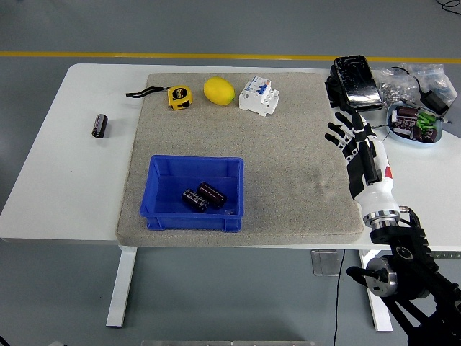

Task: Pick up the battery,place it into the box

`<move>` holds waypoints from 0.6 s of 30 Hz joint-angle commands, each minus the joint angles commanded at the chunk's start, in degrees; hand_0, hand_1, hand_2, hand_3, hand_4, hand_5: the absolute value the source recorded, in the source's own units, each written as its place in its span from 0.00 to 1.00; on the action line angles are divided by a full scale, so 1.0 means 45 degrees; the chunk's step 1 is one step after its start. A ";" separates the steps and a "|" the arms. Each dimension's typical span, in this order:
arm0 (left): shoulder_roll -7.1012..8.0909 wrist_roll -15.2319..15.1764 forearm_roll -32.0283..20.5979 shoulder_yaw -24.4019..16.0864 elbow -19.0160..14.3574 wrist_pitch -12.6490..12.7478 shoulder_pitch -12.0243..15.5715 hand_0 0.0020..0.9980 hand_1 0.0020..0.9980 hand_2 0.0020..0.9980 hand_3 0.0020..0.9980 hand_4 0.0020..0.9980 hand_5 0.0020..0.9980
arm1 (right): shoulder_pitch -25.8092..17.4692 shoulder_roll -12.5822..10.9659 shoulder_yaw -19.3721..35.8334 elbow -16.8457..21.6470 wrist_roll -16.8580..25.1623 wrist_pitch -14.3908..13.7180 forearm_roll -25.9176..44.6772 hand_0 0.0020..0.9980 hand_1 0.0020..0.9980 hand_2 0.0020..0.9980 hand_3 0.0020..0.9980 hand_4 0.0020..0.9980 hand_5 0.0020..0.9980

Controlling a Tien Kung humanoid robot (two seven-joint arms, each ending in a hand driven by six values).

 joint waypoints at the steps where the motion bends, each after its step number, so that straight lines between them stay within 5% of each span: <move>1: 0.0003 0.0000 -0.0005 0.0006 -0.0001 0.0003 -0.0011 0.81 0.78 0.82 0.66 0.69 0.55 | 0.0005 0.0028 -0.0029 -0.0044 0.0032 0.0017 0.0026 0.78 0.79 0.81 0.85 1.00 0.84; 18: 0.0066 0.0142 0.0554 -0.0367 -0.0019 -0.0092 0.0046 0.81 0.78 0.82 0.65 0.68 0.53 | 0.0192 0.0508 -0.0006 -0.0644 0.0067 -0.0359 -0.0416 0.79 0.79 0.81 0.85 1.00 0.83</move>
